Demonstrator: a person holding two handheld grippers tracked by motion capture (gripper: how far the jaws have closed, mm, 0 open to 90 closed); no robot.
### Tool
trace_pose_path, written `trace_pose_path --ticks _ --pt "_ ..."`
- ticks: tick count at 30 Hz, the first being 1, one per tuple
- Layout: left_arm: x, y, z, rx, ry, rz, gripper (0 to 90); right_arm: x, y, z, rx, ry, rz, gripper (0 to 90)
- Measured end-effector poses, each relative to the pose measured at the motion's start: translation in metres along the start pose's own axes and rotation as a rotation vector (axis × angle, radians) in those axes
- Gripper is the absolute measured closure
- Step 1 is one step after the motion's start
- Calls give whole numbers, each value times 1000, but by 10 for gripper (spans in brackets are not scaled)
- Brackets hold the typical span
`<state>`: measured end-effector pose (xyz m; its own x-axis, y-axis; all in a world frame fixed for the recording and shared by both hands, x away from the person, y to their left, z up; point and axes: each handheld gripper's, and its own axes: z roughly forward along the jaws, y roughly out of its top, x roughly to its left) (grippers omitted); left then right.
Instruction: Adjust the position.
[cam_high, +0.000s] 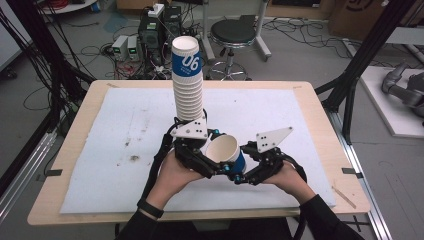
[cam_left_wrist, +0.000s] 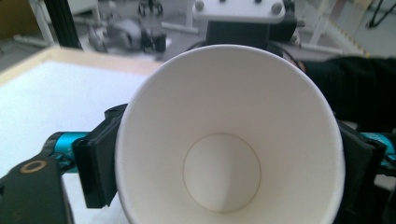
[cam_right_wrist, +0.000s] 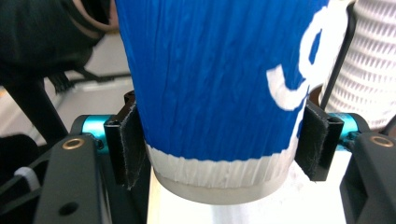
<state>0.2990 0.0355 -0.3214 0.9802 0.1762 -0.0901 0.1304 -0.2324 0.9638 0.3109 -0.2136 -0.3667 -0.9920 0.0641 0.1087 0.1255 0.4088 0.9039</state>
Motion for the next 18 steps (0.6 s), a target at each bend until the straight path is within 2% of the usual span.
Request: trace_pose_path --ticks 2,3,4,5,7,8,9,11,12,18 --pt "-1 -3 -1 -63 -1 -24 117 0 1 -4 -44 1 -3 302" --pt "-1 -6 -2 -113 -3 -47 98 0 1 -7 -80 -1 -1 303" --pt "-1 -8 -2 -133 -7 -56 99 0 2 -8 -98 -1 2 303" --pt "-1 -8 -2 -133 -7 -56 99 0 2 -8 -98 -1 2 303" --pt "-1 -8 -1 -174 -24 -70 99 1 2 -8 -135 0 6 303" --pt "-1 -8 -1 -174 -24 -70 99 1 2 -8 -135 0 6 303" --pt "-1 -8 -1 -205 -34 -79 100 1 1 -7 -137 4 10 303" --pt "0 -8 -1 -217 -44 -85 129 2 1 -6 -141 6 10 303" --pt "1 -8 -1 -233 -62 -95 138 2 -1 -5 -158 9 16 303" --pt "3 -8 0 -240 -65 -98 175 2 -4 -2 -182 12 32 303"
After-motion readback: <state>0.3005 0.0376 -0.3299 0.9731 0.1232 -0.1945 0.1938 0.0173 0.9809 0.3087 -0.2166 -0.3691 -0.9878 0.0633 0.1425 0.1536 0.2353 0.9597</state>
